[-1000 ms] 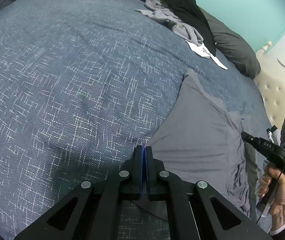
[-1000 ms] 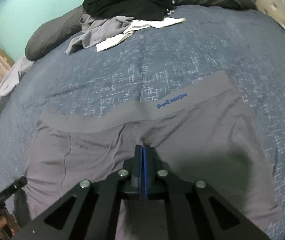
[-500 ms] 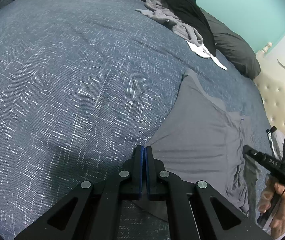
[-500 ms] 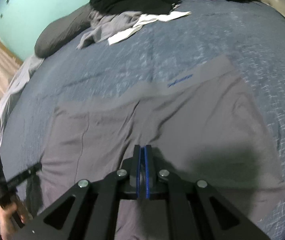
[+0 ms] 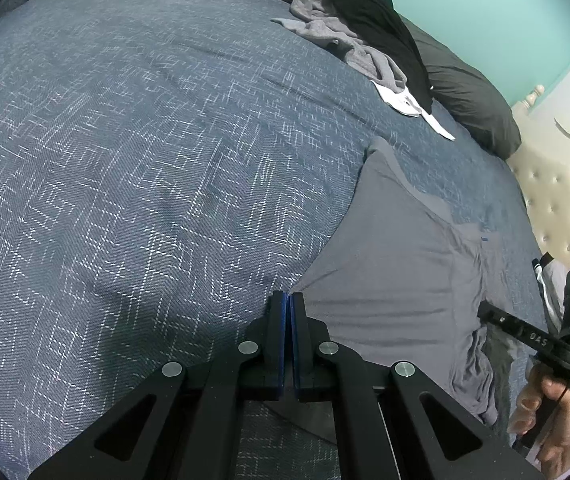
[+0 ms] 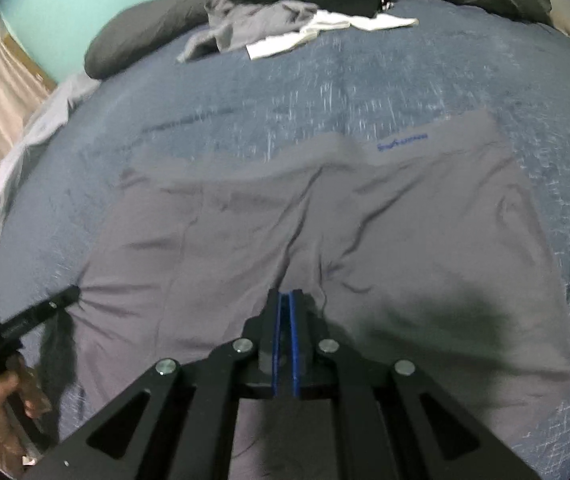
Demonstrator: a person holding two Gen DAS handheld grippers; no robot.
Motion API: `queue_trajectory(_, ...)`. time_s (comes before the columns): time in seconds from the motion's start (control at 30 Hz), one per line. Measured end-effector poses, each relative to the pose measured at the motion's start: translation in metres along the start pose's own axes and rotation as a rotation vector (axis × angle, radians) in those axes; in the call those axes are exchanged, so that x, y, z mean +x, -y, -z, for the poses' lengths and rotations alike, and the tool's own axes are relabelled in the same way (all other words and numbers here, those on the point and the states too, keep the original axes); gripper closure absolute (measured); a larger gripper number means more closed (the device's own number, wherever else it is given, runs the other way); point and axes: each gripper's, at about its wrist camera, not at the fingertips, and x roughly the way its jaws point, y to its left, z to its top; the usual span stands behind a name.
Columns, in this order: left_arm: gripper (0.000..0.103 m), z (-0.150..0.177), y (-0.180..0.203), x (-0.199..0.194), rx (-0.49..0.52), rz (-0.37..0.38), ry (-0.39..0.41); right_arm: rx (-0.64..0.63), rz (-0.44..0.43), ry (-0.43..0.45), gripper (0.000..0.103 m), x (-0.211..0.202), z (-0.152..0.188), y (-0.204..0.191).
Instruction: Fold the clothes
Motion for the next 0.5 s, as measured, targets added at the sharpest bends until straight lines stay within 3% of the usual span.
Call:
queue_trajectory(0.1,0.101,0.001,0.0,0.0,-0.002,0.0,0.001,0.023,0.02,0.007,0.1,-0.001,0.001,0.004)
queue_trajectory(0.3,0.101,0.001,0.0,0.0,-0.004,0.0,0.001,0.007,-0.025,0.022,0.099,-0.006,0.0,-0.005)
queue_trajectory(0.5,0.101,0.0,0.0,0.0,-0.007,0.0,0.0,0.066,-0.009,0.011,0.1,-0.002,0.003,0.011)
